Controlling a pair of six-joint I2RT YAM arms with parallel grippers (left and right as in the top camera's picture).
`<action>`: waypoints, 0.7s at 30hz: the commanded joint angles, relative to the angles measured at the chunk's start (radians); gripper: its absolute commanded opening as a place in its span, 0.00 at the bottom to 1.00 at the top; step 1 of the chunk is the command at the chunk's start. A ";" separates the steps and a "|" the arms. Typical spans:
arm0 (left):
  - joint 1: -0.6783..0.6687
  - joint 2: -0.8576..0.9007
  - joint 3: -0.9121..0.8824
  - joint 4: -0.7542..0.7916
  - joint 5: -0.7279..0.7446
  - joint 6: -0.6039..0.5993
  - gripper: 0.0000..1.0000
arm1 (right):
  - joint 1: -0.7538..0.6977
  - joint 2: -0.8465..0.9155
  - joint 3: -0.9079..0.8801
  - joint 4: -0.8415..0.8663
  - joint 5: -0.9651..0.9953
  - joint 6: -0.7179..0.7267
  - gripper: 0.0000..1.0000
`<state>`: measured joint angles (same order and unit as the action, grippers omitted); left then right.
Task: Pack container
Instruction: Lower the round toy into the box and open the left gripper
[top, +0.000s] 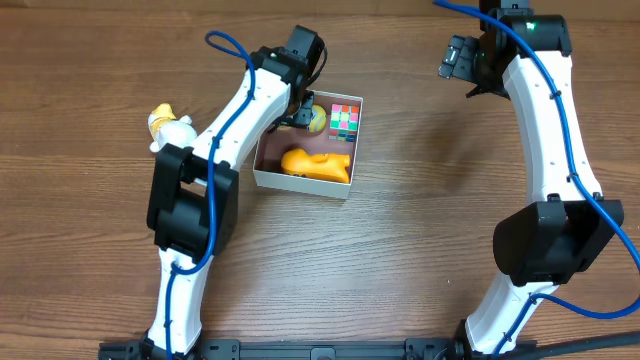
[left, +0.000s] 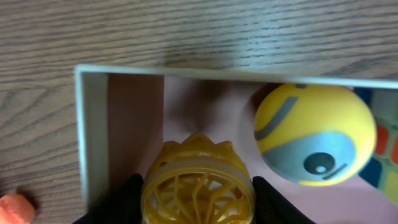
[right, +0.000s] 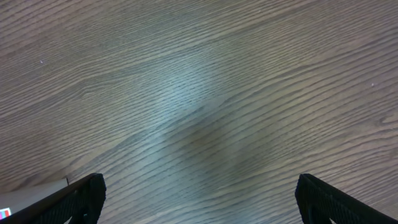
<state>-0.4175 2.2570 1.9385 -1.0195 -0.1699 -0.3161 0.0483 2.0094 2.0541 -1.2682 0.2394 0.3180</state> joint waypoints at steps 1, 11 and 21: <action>0.000 0.014 0.021 0.014 -0.021 -0.022 0.38 | 0.002 -0.010 0.001 0.006 0.003 0.009 1.00; 0.000 0.014 0.020 0.016 -0.021 -0.022 0.35 | 0.002 -0.010 0.001 0.006 0.003 0.008 1.00; 0.000 0.047 0.020 0.029 -0.017 -0.022 0.48 | 0.002 -0.010 0.001 0.006 0.003 0.009 1.00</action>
<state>-0.4175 2.2787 1.9385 -0.9981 -0.1696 -0.3161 0.0483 2.0094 2.0541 -1.2678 0.2390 0.3180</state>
